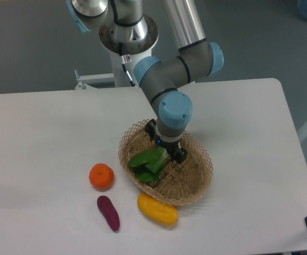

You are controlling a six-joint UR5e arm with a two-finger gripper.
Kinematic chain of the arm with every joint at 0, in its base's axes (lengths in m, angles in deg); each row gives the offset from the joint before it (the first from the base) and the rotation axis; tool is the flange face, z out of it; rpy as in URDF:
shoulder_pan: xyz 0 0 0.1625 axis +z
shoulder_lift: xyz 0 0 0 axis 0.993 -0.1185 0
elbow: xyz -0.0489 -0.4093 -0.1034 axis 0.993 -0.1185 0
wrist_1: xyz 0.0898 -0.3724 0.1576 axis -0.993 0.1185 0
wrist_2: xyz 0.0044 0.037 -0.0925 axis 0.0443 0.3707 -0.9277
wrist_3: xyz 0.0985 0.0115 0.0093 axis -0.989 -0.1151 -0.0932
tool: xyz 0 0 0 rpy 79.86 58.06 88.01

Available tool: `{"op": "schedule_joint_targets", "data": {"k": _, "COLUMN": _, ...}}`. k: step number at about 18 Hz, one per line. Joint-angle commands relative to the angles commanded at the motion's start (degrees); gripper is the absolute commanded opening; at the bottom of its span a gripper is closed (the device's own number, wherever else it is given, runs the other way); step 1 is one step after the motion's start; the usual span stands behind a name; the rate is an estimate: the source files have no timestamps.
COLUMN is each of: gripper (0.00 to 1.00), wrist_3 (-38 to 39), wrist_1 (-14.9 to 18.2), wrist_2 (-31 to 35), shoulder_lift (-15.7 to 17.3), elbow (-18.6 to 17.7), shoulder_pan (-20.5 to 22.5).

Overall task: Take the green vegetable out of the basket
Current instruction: 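Close the gripper on the green bok choy leaves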

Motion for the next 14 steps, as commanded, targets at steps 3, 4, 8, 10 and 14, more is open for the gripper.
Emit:
{"op": "schedule_joint_targets", "data": {"k": 3, "gripper": 0.68, "wrist_3": 1.9, "wrist_1": -0.6, "wrist_2": 0.0, "shoulder_lift": -0.2, "elbow": 0.1, "shoulder_pan": -0.1}}
{"op": "schedule_joint_targets", "data": {"k": 4, "gripper": 0.64, "wrist_3": 2.5, "wrist_1": -0.6, "wrist_2": 0.0, "shoulder_lift": -0.2, "elbow": 0.2, "shoulder_pan": -0.1}}
{"op": "schedule_joint_targets", "data": {"k": 8, "gripper": 0.38, "wrist_3": 3.0, "wrist_1": -0.4, "wrist_2": 0.1, "shoulder_lift": 0.1, "elbow": 0.4, "shoulder_pan": -0.1}}
{"op": "schedule_joint_targets", "data": {"k": 10, "gripper": 0.27, "wrist_3": 3.2, "wrist_1": -0.1, "wrist_2": 0.2, "shoulder_lift": 0.5, "elbow": 1.1, "shoulder_pan": -0.1}}
{"op": "schedule_joint_targets", "data": {"k": 14, "gripper": 0.26, "wrist_3": 3.2, "wrist_1": 0.7, "wrist_2": 0.0, "shoulder_lift": 1.5, "elbow": 2.9, "shoulder_pan": 0.1}}
